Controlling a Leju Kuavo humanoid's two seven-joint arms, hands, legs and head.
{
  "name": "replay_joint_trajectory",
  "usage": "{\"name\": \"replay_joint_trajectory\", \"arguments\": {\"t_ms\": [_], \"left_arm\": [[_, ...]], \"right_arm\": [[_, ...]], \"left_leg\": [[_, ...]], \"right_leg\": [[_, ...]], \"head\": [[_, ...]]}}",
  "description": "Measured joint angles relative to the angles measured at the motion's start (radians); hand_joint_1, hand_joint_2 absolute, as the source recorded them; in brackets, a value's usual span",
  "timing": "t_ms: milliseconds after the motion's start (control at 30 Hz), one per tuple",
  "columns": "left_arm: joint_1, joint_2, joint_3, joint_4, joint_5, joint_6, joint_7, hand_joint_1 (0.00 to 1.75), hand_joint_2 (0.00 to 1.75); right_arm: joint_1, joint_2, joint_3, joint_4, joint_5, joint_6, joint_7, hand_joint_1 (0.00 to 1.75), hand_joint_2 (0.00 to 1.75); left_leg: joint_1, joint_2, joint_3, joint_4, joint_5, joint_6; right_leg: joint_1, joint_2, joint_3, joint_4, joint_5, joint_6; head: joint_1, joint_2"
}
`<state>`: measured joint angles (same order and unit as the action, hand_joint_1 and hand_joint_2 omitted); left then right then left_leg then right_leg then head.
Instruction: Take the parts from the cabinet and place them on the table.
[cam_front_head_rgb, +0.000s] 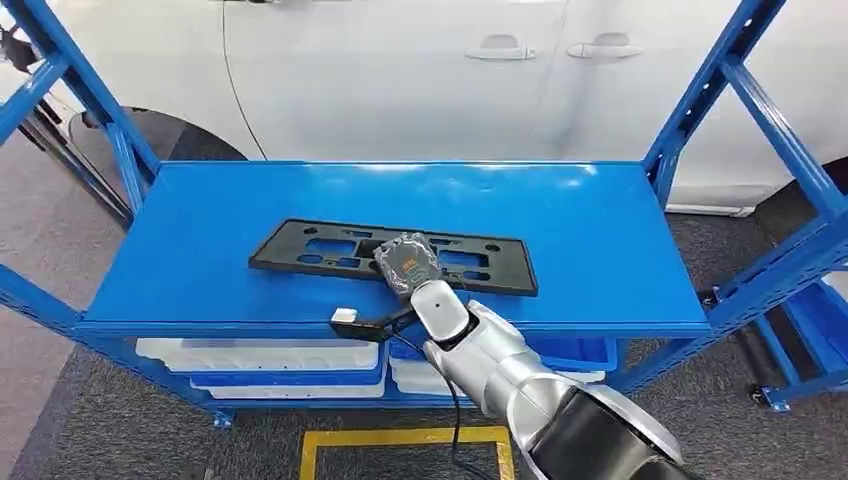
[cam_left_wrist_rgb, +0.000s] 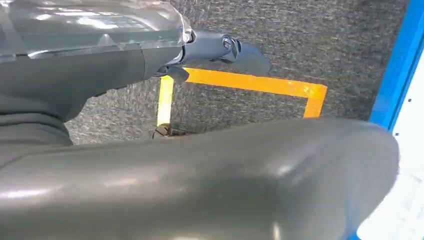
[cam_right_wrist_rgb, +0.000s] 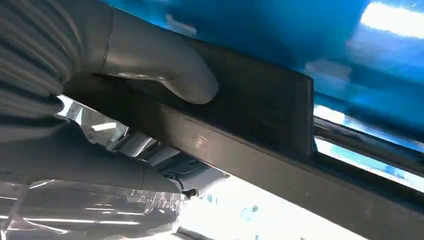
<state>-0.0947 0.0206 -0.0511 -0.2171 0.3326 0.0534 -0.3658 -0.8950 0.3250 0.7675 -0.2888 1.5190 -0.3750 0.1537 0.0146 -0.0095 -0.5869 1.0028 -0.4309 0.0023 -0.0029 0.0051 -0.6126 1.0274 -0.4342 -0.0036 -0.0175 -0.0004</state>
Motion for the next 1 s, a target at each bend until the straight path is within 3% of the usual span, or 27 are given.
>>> {"name": "replay_joint_trajectory", "arguments": {"t_ms": [67, 133, 167, 200, 233, 300, 333, 367, 400, 467, 500, 533, 667, 700, 733, 800, 833, 867, 900, 933, 1000], "left_arm": [[0.0, 0.0, 0.0, 0.0, 0.0, 0.0, 0.0, 0.0, 0.0], [0.001, 0.0, 0.001, 0.0, 0.0, 0.0, 0.0, 0.0, 0.0], [0.0, 0.002, 0.002, 0.0, 0.0, 0.0, -0.001, 0.0, 0.0], [0.0, 0.0, 0.002, 0.0, 0.0, 0.0, -0.001, 0.0, 0.0], [0.0, -0.002, 0.002, 0.0, -0.001, 0.0, -0.003, 0.0, 0.0], [0.001, -0.001, 0.002, 0.0, -0.006, 0.0, -0.023, 0.0, 0.0], [0.003, -0.001, 0.002, 0.0, -0.012, 0.0, -0.035, 0.0, 0.0], [0.004, 0.0, 0.002, 0.0, -0.021, 0.0, -0.052, 0.0, 0.0], [0.004, -0.001, 0.002, 0.0, -0.03, 0.004, -0.067, 0.0, 0.0], [0.001, 0.0, 0.002, 0.0, -0.045, 0.008, -0.093, 0.0, 0.0], [0.0, 0.0, 0.002, 0.0, -0.045, 0.015, -0.096, 0.0, 0.0], [-0.002, 0.0, 0.002, 0.0, -0.05, 0.021, -0.096, 0.0, 0.0], [-0.003, 0.0, 0.002, 0.0, -0.054, 0.032, -0.09, 0.0, 0.0], [-0.004, -0.002, 0.002, 0.0, -0.054, 0.031, -0.102, 0.0, 0.0], [-0.007, -0.002, 0.004, 0.0, -0.054, 0.03, -0.11, 0.0, 0.0], [-0.01, -0.002, 0.011, 0.0, -0.05, 0.03, -0.117, 0.0, 0.0], [-0.011, -0.002, 0.017, 0.0, -0.043, 0.026, -0.12, 0.0, 0.0], [-0.011, -0.003, 0.027, 0.0, -0.034, 0.017, -0.125, 0.0, 0.0], [-0.011, -0.004, 0.042, 0.0, -0.015, 0.0, -0.133, 0.0, 0.0], [-0.011, -0.004, 0.058, 0.0, 0.001, -0.01, -0.139, 0.0, 0.0], [-0.01, -0.005, 0.087, 0.0, 0.024, -0.011, -0.145, 0.0, 0.0]], "right_arm": [[-0.001, 0.0, 0.0, 0.0, 0.0, 0.0, 0.0, 1.75, 1.75], [-0.002, 0.0, 0.0, 0.0, 0.0, 0.0, 0.0, 1.75, 1.75], [-0.003, 0.002, 0.0, -0.001, 0.0, 0.0, 0.0, 1.75, 1.75], [-0.004, 0.003, 0.0, 0.0, 0.0, 0.0, 0.0, 1.75, 1.75], [-0.004, 0.003, 0.0, -0.001, 0.0, 0.0, 0.0, 1.75, 1.75], [-0.001, 0.003, 0.0, 0.0, 0.0, 0.0, -0.001, 1.75, 1.75], [0.002, 0.003, 0.0, 0.0, 0.0, -0.001, -0.001, 1.75, 1.75], [0.004, 0.003, 0.0, 0.0, 0.0, -0.003, -0.002, 1.75, 1.75], [0.003, 0.003, -0.002, 0.0, -0.002, -0.005, -0.005, 1.75, 1.75], [0.002, 0.003, -0.008, 0.0, -0.007, -0.016, -0.012, 1.75, 1.75], [0.001, 0.003, -0.012, 0.0, -0.01, -0.023, -0.015, 1.75, 1.75], [0.0, 0.003, -0.017, -0.001, -0.014, -0.037, -0.02, 1.75, 1.75], [-0.007, 0.005, -0.046, -0.021, -0.05, -0.116, -0.058, 1.75, 1.75], [-0.012, 0.006, -0.061, -0.038, -0.077, -0.169, -0.09, 1.75, 1.75], [-0.017, 0.008, -0.073, -0.058, -0.105, -0.215, -0.126, 1.75, 1.75], [-0.012, 0.008, -0.11, -0.146, -0.23, -0.29, -0.267, 1.75, 1.75], [0.003, 0.007, -0.126, -0.202, -0.304, -0.296, -0.331, 1.75, 1.75], [0.025, 0.005, -0.14, -0.274, -0.392, -0.293, -0.392, 1.75, 1.75], [0.056, -0.001, -0.151, -0.387, -0.552, -0.269, -0.479, 1.75, 1.75], [0.087, -0.007, -0.151, -0.483, -0.704, -0.228, -0.544, 1.75, 1.75], [0.154, -0.027, -0.152, -0.695, -1.029, -0.108, -0.657, 1.75, 1.75]], "left_leg": [[-0.005, -0.001, -0.004, 0.005, -0.003, -0.011], [-0.002, 0.0, 0.0, 0.0, -0.002, -0.023], [-0.001, 0.0, -0.003, 0.003, -0.009, -0.028], [-0.001, 0.003, -0.008, 0.025, -0.026, -0.033], [0.0, 0.003, -0.033, 0.081, -0.06, -0.037], [0.003, 0.004, -0.115, 0.251, -0.136, -0.046], [0.004, 0.004, -0.144, 0.308, -0.149, -0.049], [0.004, 0.004, -0.15, 0.315, -0.135, -0.049], [0.004, 0.004, -0.131, 0.271, -0.101, -0.048], [0.004, 0.004, -0.047, 0.096, -0.006, -0.041], [0.004, 0.004, -0.015, 0.02, 0.015, -0.035], [-0.004, 0.004, -0.001, 0.0, 0.004, -0.03], [-0.003, 0.002, -0.008, -0.005, 0.007, -0.007], [0.002, 0.003, -0.004, -0.013, 0.013, 0.0], [0.002, 0.004, -0.006, -0.014, 0.014, 0.005], [0.0, 0.006, -0.006, -0.014, 0.013, 0.008], [0.0, 0.006, -0.006, -0.013, 0.012, 0.01], [0.0, 0.006, -0.005, -0.013, 0.012, 0.01], [0.0, 0.005, -0.004, -0.012, 0.01, 0.01], [0.0, 0.003, -0.002, -0.009, 0.006, 0.009], [0.0, -0.002, 0.004, -0.002, -0.003, 0.003]], "right_leg": [[0.003, 0.001, 0.0, -0.008, -0.002, -0.002], [0.007, 0.003, 0.001, -0.011, -0.001, -0.015], [-0.004, 0.001, 0.007, -0.021, 0.005, -0.022], [-0.003, 0.001, 0.011, -0.023, 0.005, -0.023], [-0.003, 0.0, 0.011, -0.023, 0.004, -0.03], [0.0, -0.001, 0.011, -0.023, 0.003, -0.032], [0.0, 0.0, 0.01, -0.022, 0.002, -0.033], [0.0, 0.0, 0.011, -0.022, 0.002, -0.033], [0.0, 0.001, 0.013, -0.021, 0.001, -0.033], [0.0, 0.003, 0.02, -0.02, -0.004, -0.029], [0.0, 0.003, 0.021, -0.02, -0.006, -0.025], [0.008, 0.004, 0.016, -0.015, -0.007, -0.02], [0.007, 0.006, 0.011, -0.02, -0.002, 0.001], [0.006, 0.005, 0.005, -0.004, -0.019, 0.006], [0.005, 0.003, -0.019, 0.046, -0.056, 0.009], [0.003, 0.003, -0.093, 0.21, -0.133, 0.011], [0.002, 0.003, -0.126, 0.278, -0.153, 0.013], [0.001, 0.002, -0.141, 0.308, -0.153, 0.014], [-0.002, 0.002, -0.137, 0.293, -0.129, 0.016], [-0.004, 0.001, -0.108, 0.229, -0.085, 0.015], [-0.004, -0.001, -0.023, 0.049, 0.004, 0.007]], "head": [[0.0, 0.0], [0.0, 0.0], [0.0, 0.0], [0.0, 0.0], [0.0, 0.0], [0.0, 0.0], [0.0, 0.0], [0.0, 0.0], [0.0, 0.0], [0.0, 0.0], [0.0, 0.0], [0.0, 0.0], [0.0, 0.0], [0.0, 0.0], [0.0, 0.0], [0.0, 0.0], [0.0, 0.0], [0.0, 0.0], [0.0, 0.0], [0.0, 0.0], [0.0, 0.0]]}}
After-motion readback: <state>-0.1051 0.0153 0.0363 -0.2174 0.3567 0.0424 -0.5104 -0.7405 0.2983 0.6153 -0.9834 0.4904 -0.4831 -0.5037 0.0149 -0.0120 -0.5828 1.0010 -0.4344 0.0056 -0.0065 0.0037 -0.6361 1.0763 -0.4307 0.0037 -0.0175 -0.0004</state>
